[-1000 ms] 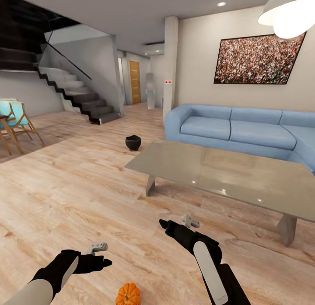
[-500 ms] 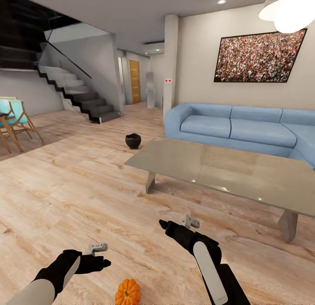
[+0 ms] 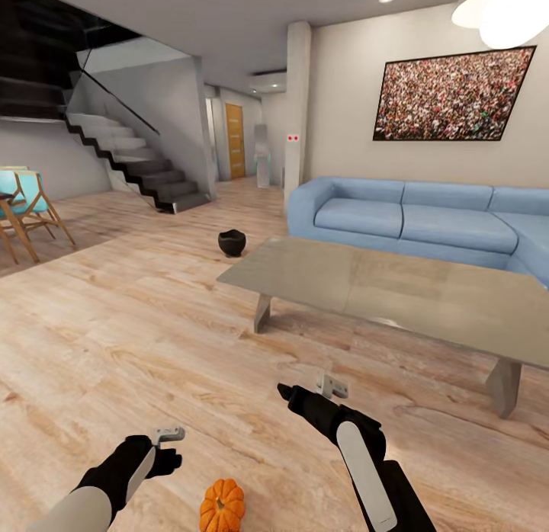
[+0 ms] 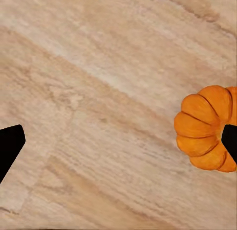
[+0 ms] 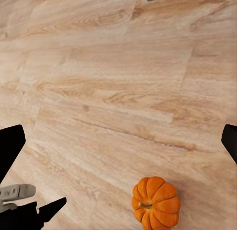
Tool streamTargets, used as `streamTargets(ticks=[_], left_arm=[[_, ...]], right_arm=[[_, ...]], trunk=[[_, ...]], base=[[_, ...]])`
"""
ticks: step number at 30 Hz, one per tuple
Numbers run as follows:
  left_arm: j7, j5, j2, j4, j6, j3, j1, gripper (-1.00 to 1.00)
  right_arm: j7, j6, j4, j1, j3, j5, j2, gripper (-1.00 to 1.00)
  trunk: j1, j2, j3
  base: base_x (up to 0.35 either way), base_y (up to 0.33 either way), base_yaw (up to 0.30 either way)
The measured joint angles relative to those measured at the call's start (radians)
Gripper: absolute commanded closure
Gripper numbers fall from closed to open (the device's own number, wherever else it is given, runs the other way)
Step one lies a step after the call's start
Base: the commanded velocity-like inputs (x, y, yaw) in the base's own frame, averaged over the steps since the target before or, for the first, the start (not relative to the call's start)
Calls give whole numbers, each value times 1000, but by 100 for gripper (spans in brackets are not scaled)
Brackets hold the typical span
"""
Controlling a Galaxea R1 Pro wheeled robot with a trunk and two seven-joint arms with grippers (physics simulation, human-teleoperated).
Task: Place each of the two pumpkins and all three candles from the living room inside a cabinet in the living room (use any cabinet), then make sure every cabinet is closed, and position the cauldron so it is next to a table in the living room.
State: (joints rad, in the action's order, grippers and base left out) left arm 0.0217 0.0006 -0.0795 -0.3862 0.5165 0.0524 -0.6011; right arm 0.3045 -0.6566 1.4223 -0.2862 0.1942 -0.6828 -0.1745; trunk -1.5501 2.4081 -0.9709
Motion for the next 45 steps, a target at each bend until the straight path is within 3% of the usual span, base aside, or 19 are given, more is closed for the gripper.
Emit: streamTargets(ticks=[5, 8, 11, 12, 14, 16, 18, 30, 36, 45], left_arm=[[6, 1, 4, 0, -2, 1, 0, -100], [-43, 5, 3, 0, -4, 25, 0, -100], [-155, 7, -2, 0, -3, 57, 0, -100], [-257, 6, -6, 0, -3, 65, 0, -100], [-394, 1, -14, 0, -1, 69, 0, -100], [-464, -1, -19, -1, -1, 68, 0, -100], [-496, -2, -21, -1, -1, 67, 0, -100], [-501, -5, -14, -1, -7, 59, 0, -100], [-451, -5, -14, -1, -10, 58, 0, -100], [-444, -5, -13, 0, -10, 59, 0, -100]], right_arm=[[0, 0, 0, 0, 0, 0, 0, -100], [0, 0, 0, 0, -1, 0, 0, -100], [0, 0, 0, 0, 0, 0, 0, -100], [0, 0, 0, 0, -1, 0, 0, -100], [0, 0, -1, 0, -1, 0, 0, -100], [0, 0, -1, 0, -1, 1, 0, -100], [0, 0, -1, 0, -1, 0, 0, -100], [-3, 0, 0, 0, 0, 0, 0, -100], [-7, 1, 0, 0, 0, 0, 0, -100], [-26, 11, 5, 1, 3, 0, 0, -100]], trunk=[[-19, 35, -16], [-31, 56, -25], [-42, 77, -34], [-46, 84, -38], [-51, 92, -45], [-51, 92, -52], [-52, 93, -60], [-58, 95, -106], [-60, 97, -130], [-64, 99, -164]], base=[[0, 0, 0], [0, 0, 0], [0, 0, 0], [0, 0, 0], [0, 0, 0], [0, 0, 0], [0, 0, 0], [0, 0, 0], [0, 0, 0], [0, 0, 0]])
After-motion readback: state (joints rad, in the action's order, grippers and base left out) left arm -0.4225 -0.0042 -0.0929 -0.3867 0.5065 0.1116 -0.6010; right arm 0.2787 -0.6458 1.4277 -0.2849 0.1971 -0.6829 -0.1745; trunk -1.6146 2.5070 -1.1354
